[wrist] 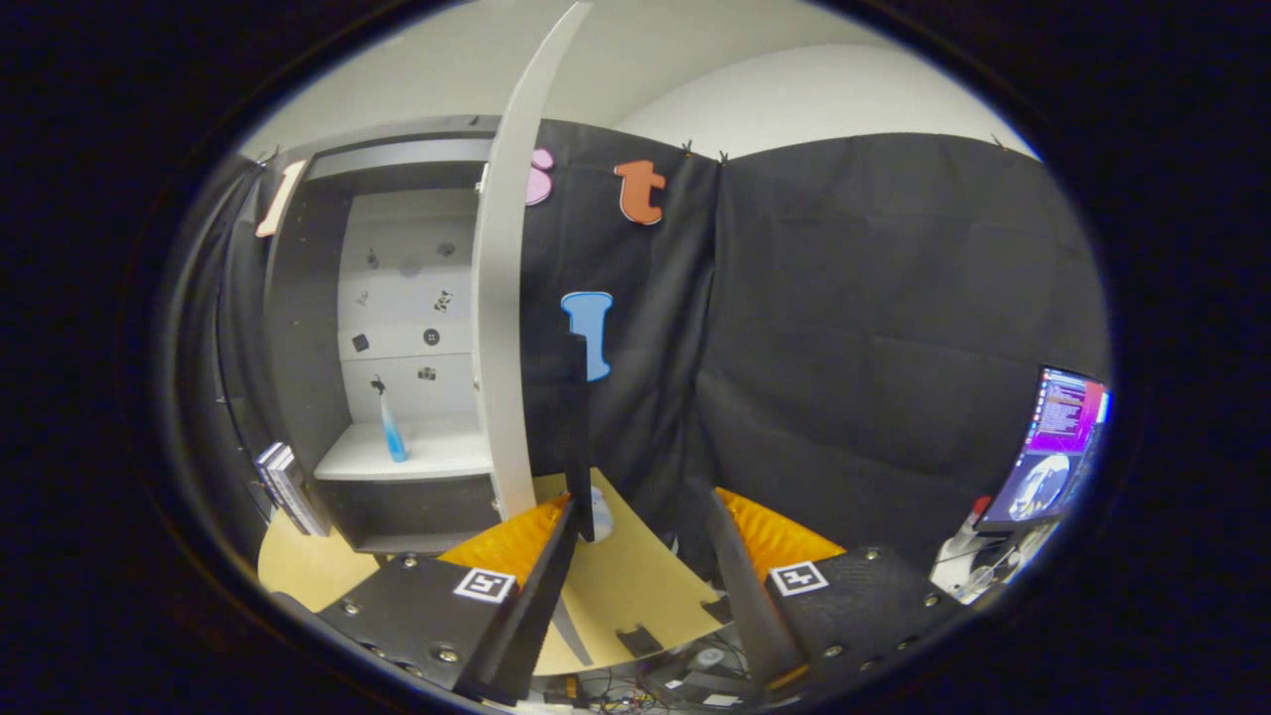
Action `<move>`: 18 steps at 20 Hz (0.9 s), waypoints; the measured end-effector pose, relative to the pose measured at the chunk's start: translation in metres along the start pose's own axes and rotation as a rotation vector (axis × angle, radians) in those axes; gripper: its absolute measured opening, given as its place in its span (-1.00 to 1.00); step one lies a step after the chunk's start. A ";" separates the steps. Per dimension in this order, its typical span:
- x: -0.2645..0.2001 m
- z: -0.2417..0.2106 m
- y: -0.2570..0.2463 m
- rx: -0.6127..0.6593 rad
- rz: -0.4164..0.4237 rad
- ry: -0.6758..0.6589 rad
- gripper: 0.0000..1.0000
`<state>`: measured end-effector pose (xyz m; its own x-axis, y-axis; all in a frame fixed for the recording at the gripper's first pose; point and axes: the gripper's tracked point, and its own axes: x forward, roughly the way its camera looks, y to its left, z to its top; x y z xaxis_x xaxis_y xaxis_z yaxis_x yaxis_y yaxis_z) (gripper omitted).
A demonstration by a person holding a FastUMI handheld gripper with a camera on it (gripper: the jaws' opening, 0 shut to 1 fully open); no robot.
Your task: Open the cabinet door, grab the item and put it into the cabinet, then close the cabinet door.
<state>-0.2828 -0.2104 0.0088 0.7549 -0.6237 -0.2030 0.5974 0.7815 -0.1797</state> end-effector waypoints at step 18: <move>-0.018 -0.004 0.044 0.020 0.181 0.026 0.56</move>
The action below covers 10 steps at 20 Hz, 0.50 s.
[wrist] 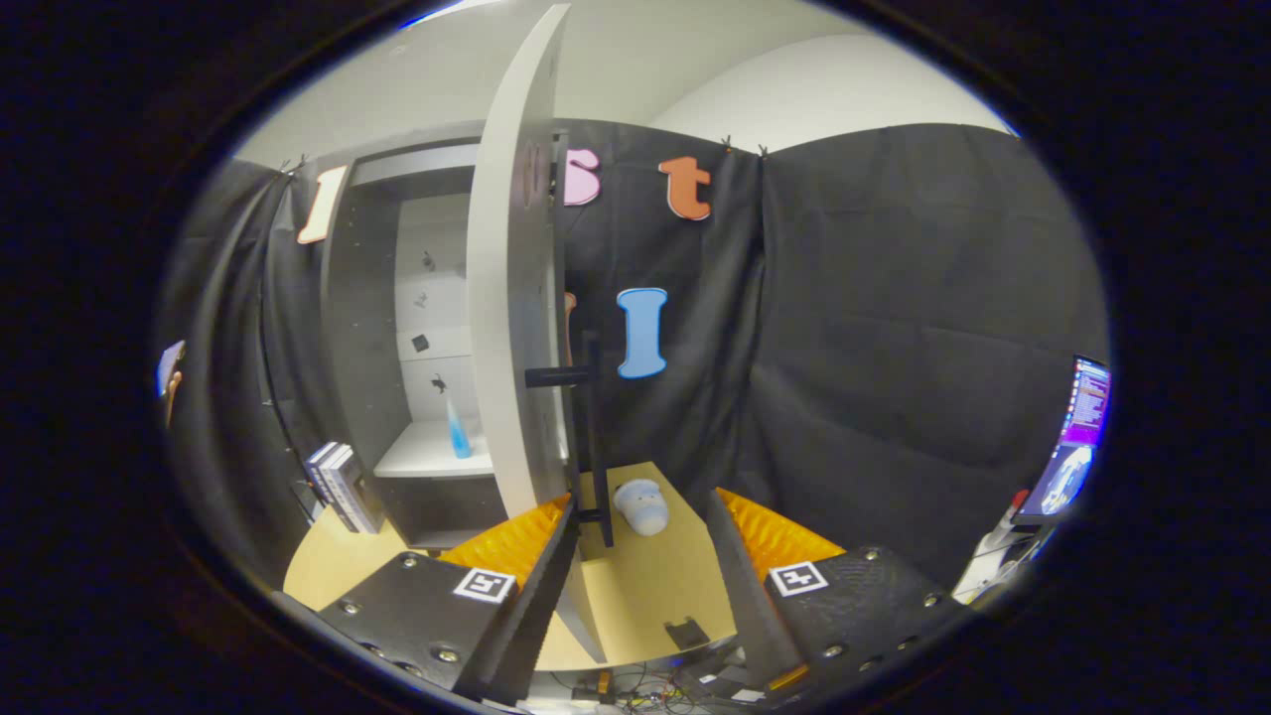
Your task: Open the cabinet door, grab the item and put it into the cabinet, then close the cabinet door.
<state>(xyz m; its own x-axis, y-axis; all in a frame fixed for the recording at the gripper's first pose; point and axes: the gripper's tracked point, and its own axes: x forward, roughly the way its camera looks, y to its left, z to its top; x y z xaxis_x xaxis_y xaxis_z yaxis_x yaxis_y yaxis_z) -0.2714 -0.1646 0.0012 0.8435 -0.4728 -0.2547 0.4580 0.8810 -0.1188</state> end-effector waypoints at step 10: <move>0.011 -0.008 0.095 0.021 0.280 0.034 0.57</move>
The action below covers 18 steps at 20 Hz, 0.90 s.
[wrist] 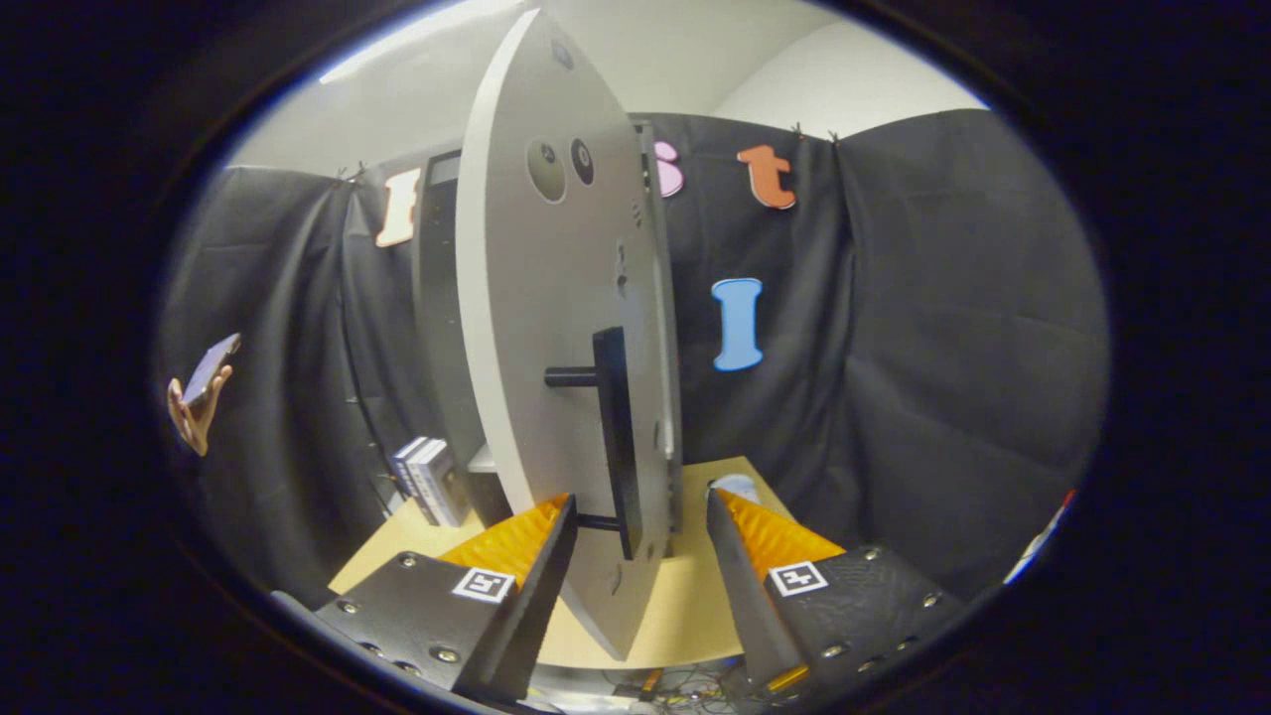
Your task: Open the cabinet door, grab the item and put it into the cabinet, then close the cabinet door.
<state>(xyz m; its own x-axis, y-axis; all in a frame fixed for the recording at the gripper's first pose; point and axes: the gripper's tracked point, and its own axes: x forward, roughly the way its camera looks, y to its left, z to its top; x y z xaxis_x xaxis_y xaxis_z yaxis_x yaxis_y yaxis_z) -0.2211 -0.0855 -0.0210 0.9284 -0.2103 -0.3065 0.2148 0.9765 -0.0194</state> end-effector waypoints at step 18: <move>0.103 0.011 0.133 0.001 0.395 0.034 0.74</move>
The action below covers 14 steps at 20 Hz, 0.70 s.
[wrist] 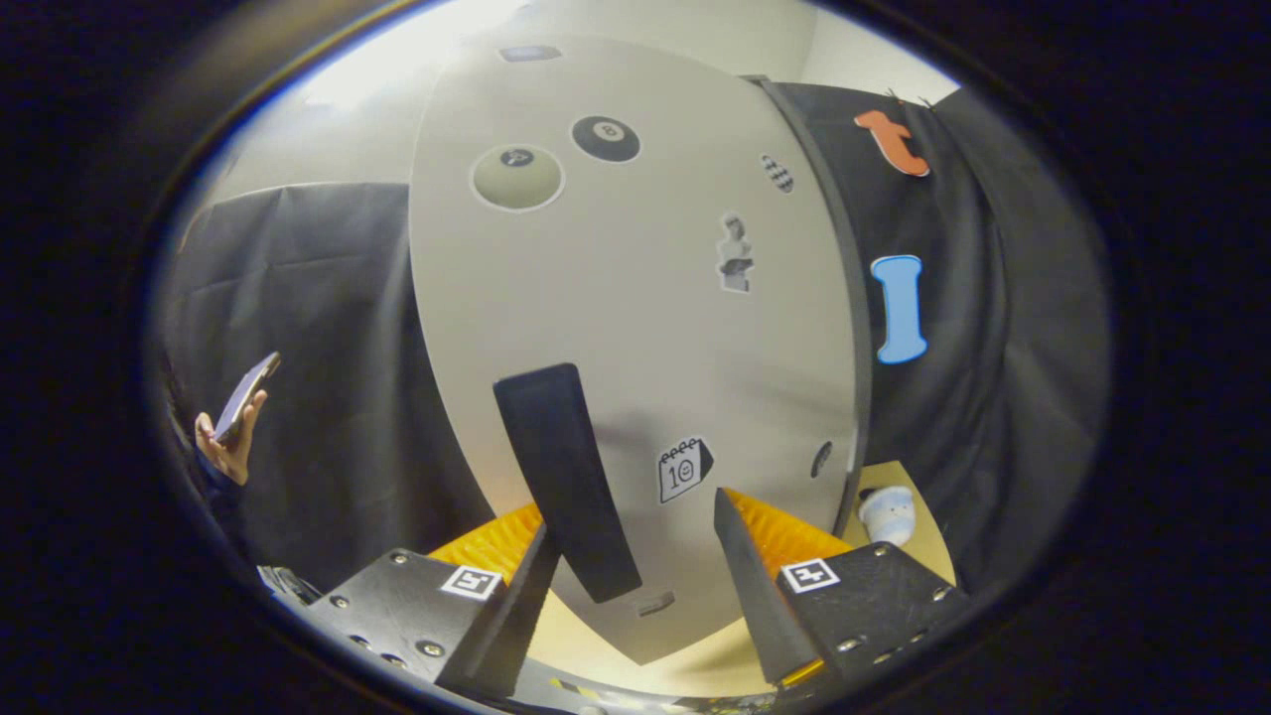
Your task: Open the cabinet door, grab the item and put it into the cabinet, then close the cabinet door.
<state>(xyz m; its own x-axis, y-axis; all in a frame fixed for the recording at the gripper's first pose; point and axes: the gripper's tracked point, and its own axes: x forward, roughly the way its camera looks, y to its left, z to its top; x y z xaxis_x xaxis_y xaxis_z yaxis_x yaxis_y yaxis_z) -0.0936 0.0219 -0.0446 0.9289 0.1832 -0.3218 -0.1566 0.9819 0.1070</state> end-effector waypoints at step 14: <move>0.092 0.003 0.055 -0.035 0.078 0.003 0.77</move>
<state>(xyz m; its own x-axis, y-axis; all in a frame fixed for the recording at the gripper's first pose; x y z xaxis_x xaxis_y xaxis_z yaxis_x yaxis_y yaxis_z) -0.0157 0.0925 -0.0650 0.9123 0.2592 -0.3170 -0.2398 0.9657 0.0993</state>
